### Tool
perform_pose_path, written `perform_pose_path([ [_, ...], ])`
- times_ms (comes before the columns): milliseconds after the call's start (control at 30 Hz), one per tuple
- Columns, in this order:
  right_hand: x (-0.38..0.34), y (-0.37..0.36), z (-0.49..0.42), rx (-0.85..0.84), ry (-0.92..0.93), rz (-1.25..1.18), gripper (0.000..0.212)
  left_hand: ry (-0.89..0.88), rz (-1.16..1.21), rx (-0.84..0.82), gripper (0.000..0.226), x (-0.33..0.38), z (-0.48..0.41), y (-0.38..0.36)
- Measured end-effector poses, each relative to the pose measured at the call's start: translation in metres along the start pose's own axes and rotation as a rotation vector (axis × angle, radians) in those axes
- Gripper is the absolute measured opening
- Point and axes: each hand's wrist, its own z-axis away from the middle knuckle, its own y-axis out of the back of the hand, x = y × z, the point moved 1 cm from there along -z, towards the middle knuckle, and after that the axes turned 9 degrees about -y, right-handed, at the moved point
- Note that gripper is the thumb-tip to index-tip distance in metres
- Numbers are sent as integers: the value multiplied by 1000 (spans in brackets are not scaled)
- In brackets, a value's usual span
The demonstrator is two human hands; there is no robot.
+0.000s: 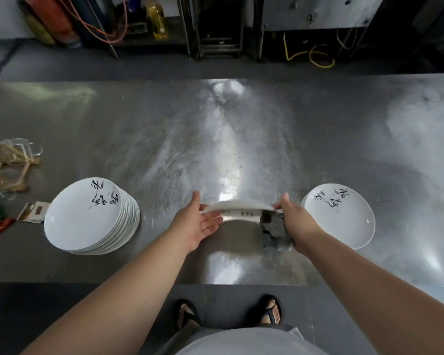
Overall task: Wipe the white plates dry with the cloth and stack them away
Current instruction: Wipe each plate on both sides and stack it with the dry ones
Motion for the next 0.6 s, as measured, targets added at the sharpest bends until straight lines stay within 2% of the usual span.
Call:
perform_pose_path([
  [67,-3,7,11,-12,127,-4,38,-81,48,-22,10,4,0,3],
  [133,-10,9,18,-16,222,113,25,-94,106,-74,27,7,1,4],
  [200,-15,9,23,-16,223,292,16,-87,117,-141,33,11,6,5],
  [267,-22,8,30,15,216,411,20,-92,100,-175,33,13,10,7],
  [300,-26,8,34,63,227,388,20,-100,100,-174,31,14,11,8],
  [400,-41,2,53,110,251,-41,10,-131,114,-200,21,15,17,11],
  [433,-46,-3,63,104,323,-119,11,-142,110,-211,19,17,20,12],
  [467,-46,-8,68,107,458,-78,17,-155,101,-221,17,19,22,12],
  [533,-37,-25,74,32,760,250,39,-187,93,-226,14,23,26,8],
  [600,-20,-52,79,-40,921,766,68,-221,112,-228,14,30,33,4],
])
